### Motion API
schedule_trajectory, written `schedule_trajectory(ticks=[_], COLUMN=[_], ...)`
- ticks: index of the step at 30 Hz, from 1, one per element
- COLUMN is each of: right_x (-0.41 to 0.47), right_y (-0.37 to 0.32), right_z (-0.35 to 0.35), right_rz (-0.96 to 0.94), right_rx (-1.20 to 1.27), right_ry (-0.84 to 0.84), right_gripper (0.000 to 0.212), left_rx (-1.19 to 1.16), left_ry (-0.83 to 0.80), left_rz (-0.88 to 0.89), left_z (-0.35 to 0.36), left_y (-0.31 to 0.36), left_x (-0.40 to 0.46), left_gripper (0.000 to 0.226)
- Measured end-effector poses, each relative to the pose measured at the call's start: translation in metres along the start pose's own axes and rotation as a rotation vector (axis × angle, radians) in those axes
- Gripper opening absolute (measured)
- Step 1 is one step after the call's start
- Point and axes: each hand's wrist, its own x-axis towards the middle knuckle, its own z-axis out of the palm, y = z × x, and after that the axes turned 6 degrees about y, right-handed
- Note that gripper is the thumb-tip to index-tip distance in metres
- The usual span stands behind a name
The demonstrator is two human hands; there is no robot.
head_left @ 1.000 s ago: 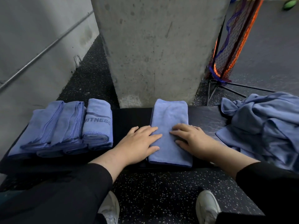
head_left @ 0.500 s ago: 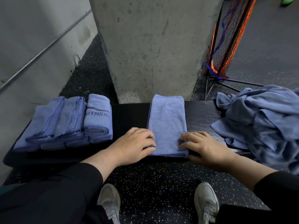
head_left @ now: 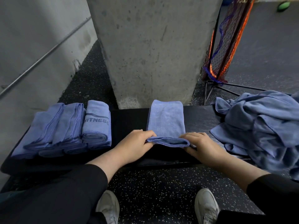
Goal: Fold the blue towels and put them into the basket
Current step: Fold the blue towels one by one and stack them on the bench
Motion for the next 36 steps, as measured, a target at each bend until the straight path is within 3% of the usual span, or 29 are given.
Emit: schedule_trajectory(ticks=[2, 7, 12, 22, 25, 27, 29, 31, 33, 35, 36], right_x=[0.006, 0.015, 0.029, 0.082, 0.09, 0.089, 0.087, 0.086, 0.085, 0.082, 0.079], right_y=[-0.002, -0.017, -0.011, 0.003, 0.01, 0.011, 0.009, 0.005, -0.001, -0.007, -0.009], right_z=[-0.012, -0.036, -0.024, -0.003, 0.002, 0.009, 0.013, 0.013, 0.012, 0.015, 0.019], right_rz=[0.129, 0.229, 0.366, 0.566, 0.597, 0.609, 0.629, 0.556, 0.296, 0.048, 0.003], right_rx=[0.094, 0.383, 0.299, 0.084, -0.027, -0.135, -0.205, -0.239, -0.236, -0.236, -0.232], right_ry=[0.018, -0.173, -0.074, 0.029, 0.034, 0.016, 0.053, 0.215, 0.395, 0.397, 0.311], right_gripper=[0.018, 0.015, 0.019, 0.034, 0.036, 0.038, 0.037, 0.035, 0.03, 0.035, 0.043], left_rx=[-0.084, -0.333, -0.41, -0.25, -0.094, 0.065, 0.178, 0.312, 0.417, 0.448, 0.453], left_ry=[-0.004, -0.068, -0.01, 0.141, 0.225, 0.29, 0.329, 0.245, 0.102, -0.015, -0.052], left_rz=[-0.066, -0.2, -0.411, -0.49, -0.475, -0.415, -0.245, -0.044, 0.051, 0.038, 0.021], left_z=[-0.008, -0.031, -0.033, -0.02, -0.016, -0.012, -0.007, -0.001, 0.007, 0.016, 0.019], left_y=[0.007, 0.019, 0.011, 0.003, -0.001, -0.001, 0.001, 0.003, 0.001, -0.004, -0.007], left_x=[0.004, 0.012, 0.017, 0.062, 0.07, 0.071, 0.069, 0.064, 0.057, 0.051, 0.05], left_gripper=[0.013, 0.017, 0.03, 0.027, 0.02, 0.031, 0.033, 0.033, 0.036, 0.046, 0.052])
